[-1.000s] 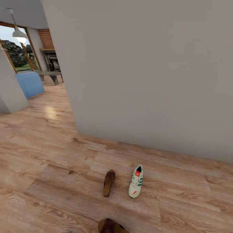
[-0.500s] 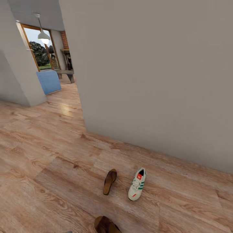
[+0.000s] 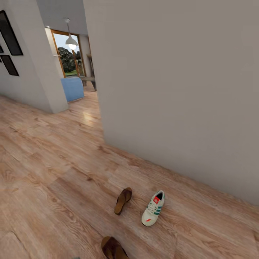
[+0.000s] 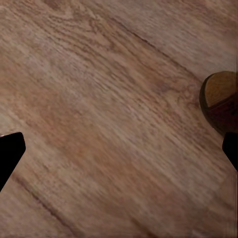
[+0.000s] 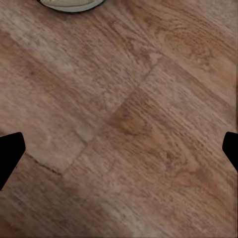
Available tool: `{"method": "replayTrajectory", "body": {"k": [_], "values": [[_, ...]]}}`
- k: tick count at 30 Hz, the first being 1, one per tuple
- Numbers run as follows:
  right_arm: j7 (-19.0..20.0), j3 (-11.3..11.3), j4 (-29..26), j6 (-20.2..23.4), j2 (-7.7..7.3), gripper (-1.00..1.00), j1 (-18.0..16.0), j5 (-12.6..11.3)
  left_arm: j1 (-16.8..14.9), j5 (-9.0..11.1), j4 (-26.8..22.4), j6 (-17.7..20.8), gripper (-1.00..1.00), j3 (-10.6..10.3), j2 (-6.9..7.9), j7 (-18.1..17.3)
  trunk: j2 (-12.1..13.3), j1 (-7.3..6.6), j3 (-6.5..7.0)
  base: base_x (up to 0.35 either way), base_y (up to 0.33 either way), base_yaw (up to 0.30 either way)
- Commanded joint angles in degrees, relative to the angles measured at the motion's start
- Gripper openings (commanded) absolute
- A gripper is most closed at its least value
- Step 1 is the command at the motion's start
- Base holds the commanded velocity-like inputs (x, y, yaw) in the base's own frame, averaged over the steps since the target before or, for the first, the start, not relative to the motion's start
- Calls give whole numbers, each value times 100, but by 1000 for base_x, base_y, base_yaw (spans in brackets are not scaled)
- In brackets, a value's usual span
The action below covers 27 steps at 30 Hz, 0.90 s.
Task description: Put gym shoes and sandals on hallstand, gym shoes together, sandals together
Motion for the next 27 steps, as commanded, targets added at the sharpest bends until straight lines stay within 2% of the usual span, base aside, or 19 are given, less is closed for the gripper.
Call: {"method": "replayTrajectory", "body": {"k": [1, 11, 27], "values": [[-3, -4, 4, -16, 0, 100, 0, 40, -4, 50, 5, -18, 100, -8, 0, -5, -2, -1, -4, -5, -271, 277], [-3, -4, 4, -16, 0, 100, -2, 39, -3, 50, 5, -18, 100, -6, 0, -1, -2, -1, -4, -35, -203, 277], [-3, -4, 4, -16, 0, 100, 0, 40, -4, 50, 5, -18, 100, -5, 0, -4, -2, -1, -4, -5, -17, 277]]}}
